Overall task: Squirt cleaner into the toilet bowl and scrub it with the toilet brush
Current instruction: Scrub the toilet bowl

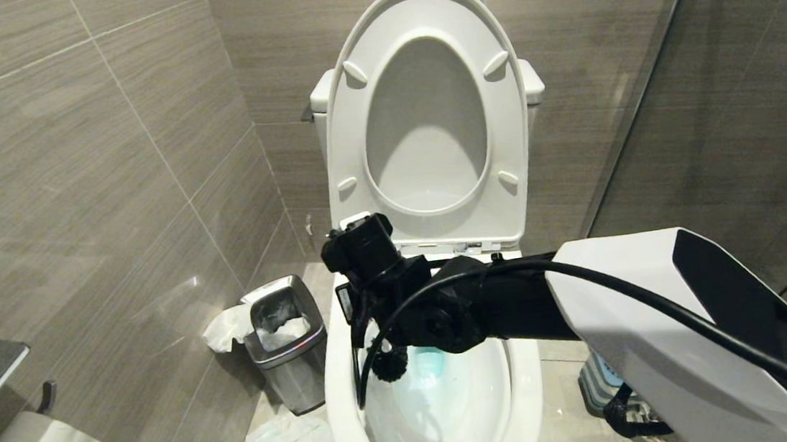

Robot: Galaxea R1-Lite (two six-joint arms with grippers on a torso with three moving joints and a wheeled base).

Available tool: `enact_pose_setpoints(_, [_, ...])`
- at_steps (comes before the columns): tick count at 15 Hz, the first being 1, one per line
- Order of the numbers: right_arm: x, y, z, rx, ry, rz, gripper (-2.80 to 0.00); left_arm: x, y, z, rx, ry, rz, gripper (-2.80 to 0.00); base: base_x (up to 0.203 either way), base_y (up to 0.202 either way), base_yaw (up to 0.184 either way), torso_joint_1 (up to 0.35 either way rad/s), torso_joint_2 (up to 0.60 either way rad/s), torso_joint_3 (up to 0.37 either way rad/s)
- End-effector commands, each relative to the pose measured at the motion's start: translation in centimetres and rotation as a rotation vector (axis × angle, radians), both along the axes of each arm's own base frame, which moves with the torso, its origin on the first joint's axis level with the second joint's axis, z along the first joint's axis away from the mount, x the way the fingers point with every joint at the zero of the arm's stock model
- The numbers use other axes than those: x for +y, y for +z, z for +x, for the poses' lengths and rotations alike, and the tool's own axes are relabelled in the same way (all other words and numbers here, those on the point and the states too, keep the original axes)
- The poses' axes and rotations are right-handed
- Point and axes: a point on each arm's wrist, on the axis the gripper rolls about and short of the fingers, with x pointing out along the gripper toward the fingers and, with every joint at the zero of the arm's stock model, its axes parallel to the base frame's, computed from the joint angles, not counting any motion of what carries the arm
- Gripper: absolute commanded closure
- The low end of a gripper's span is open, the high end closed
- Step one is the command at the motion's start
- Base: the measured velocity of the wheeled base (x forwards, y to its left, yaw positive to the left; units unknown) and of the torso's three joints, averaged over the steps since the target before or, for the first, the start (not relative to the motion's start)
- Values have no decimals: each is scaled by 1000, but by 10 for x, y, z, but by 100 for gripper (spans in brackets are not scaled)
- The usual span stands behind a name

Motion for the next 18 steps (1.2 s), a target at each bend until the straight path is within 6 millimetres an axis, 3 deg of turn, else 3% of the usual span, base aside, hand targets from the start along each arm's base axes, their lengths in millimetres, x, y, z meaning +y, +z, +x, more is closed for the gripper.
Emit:
enact_pose_setpoints(1, [-11, 2, 15, -38, -50, -3, 0, 0, 0, 0, 1, 0, 0, 0, 0, 0, 0, 0, 0, 0])
enact_pose_setpoints(6, [-39, 4, 44, -87, -156, -18, 0, 0, 0, 0, 1, 0, 0, 0, 0, 0, 0, 0, 0, 0])
enact_pose_setpoints(10, [-60, 6, 44, -57, -186, -50, 0, 0, -1, 0, 2, 0, 0, 0, 0, 0, 0, 0, 0, 0])
enact_pose_setpoints(14, [-80, 6, 13, 32, -144, -85, 0, 0, 0, 0, 1, 0, 0, 0, 0, 0, 0, 0, 0, 0])
enact_pose_setpoints(18, [-76, 1, -54, 142, -33, -72, 0, 0, 0, 0, 1, 0, 0, 0, 0, 0, 0, 0, 0, 0])
